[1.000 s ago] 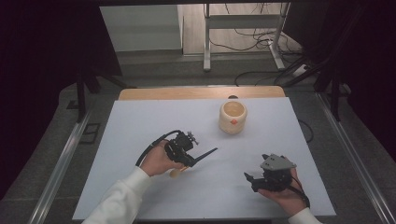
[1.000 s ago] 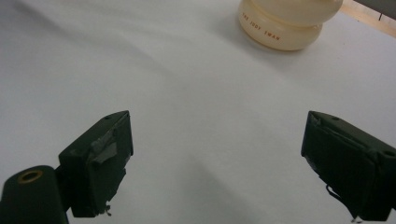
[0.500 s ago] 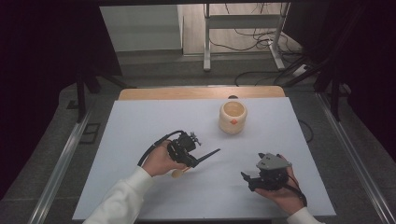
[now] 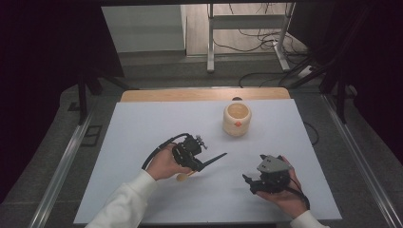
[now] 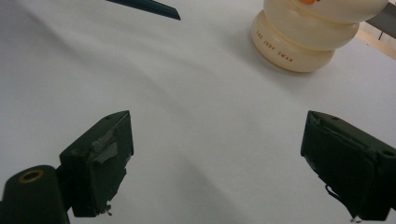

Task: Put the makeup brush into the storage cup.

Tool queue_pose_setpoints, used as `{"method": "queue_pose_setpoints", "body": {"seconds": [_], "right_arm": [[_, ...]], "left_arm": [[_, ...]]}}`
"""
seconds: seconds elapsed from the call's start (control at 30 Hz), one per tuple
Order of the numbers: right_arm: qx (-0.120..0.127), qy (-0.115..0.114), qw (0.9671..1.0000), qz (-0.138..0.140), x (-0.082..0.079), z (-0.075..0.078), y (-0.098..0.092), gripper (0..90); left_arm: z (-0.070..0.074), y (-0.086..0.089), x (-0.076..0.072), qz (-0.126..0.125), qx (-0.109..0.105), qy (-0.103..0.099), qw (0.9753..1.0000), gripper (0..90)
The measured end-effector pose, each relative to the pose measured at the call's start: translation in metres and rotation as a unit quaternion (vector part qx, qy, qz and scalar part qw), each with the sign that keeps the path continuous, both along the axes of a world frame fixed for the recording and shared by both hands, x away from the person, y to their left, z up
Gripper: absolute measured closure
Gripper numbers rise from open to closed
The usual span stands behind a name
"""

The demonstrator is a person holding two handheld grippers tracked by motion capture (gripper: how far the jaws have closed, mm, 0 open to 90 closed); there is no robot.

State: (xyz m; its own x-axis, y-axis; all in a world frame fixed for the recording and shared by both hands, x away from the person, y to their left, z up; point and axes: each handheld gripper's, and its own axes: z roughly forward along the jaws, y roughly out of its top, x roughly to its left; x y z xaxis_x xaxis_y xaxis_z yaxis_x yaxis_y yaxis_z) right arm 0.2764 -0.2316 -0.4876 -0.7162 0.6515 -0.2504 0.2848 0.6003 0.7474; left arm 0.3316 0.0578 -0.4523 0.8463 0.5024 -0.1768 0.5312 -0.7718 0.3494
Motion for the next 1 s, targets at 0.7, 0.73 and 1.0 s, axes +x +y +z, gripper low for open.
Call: {"method": "queue_pose_setpoints", "body": {"seconds": [0.7, 0.73, 1.0], "right_arm": [[-0.014, -0.007, 0.9999, 0.006, 0.0, 0.002, 0.009, 10.7], [-0.014, -0.006, 0.9999, 0.008, 0.0, 0.002, 0.01, 10.9], [-0.03, -0.014, 0.9992, 0.024, -0.002, 0.002, 0.02, 13.3]], "left_arm": [[0.002, -0.017, -0.004, -0.027, -0.004, -0.003, 0.9996, 78.6], [0.002, -0.018, -0.004, -0.028, -0.004, -0.001, 0.9996, 78.7], [0.001, -0.022, -0.004, -0.036, -0.005, 0.003, 0.9993, 78.7]]}}
